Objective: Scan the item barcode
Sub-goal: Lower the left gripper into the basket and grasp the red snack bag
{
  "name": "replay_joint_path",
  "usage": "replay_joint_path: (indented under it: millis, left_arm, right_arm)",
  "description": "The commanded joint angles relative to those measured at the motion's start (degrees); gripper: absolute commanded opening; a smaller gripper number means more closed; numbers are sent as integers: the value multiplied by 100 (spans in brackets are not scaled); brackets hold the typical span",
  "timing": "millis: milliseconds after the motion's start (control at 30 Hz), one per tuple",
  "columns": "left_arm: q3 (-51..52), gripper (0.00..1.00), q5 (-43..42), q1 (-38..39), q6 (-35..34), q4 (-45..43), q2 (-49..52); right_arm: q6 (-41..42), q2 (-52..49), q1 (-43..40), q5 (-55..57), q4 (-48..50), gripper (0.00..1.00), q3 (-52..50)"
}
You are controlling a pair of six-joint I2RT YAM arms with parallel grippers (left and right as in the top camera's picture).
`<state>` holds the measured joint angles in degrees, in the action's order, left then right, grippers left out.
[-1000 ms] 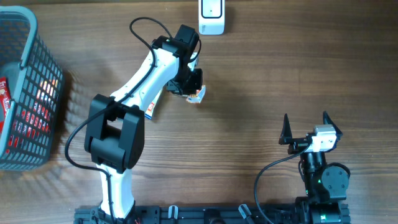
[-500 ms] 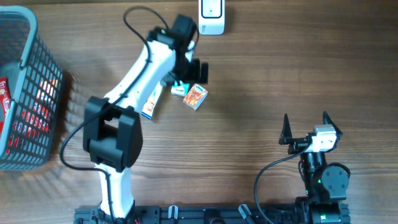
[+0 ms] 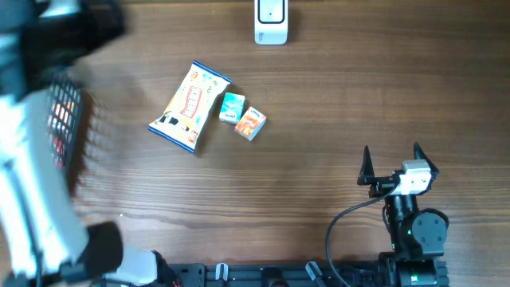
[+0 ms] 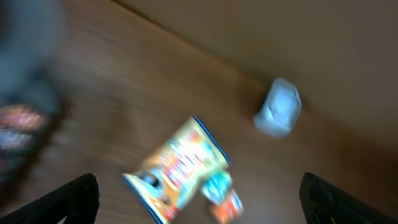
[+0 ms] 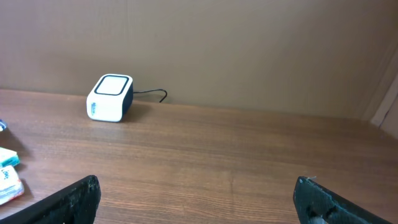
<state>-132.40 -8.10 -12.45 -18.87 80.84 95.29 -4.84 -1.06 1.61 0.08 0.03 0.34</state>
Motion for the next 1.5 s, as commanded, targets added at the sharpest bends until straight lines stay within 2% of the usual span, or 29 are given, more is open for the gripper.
replay_joint_path:
  millis: [0, 100, 167, 300, 400, 533, 633, 767, 1100, 1467]
  left_arm:
    - [-42, 100, 155, -1576, -492, -2, -295]
    - [-26, 100, 151, -2522, -787, -17, -278]
    - [-24, 100, 81, -3158, -1248, 33, -160]
    - [-24, 100, -39, -3768, -1939, 90, 190]
    - [-24, 100, -35, -3886, -2232, 90, 452]
    - [-24, 100, 562, -3884, -2245, 44, 949]
    - [-24, 100, 890, -3884, -2518, 133, 1379]
    - [-24, 100, 883, -3884, -2811, 275, 1915]
    - [92, 100, 859, -3875, -2811, 608, 3018]
    - [1266, 100, 699, -3744, -2813, 59, 3117]
  right_arm:
    - [-59, 26, -24, -11, 31, 100, -4]
    - [-61, 26, -24, -11, 31, 100, -4]
    - [-59, 26, -24, -11, 31, 100, -4]
    - [-59, 26, -24, -11, 31, 100, -4]
    - [-59, 26, -24, -11, 31, 100, -4]
    - [-61, 26, -24, -11, 31, 100, -4]
    - [-61, 26, -24, -11, 31, 100, -4]
    - [-59, 26, -24, -11, 31, 100, -4]
    - [-61, 26, -24, -11, 31, 100, -4]
    - [-59, 26, -24, -11, 31, 100, -4]
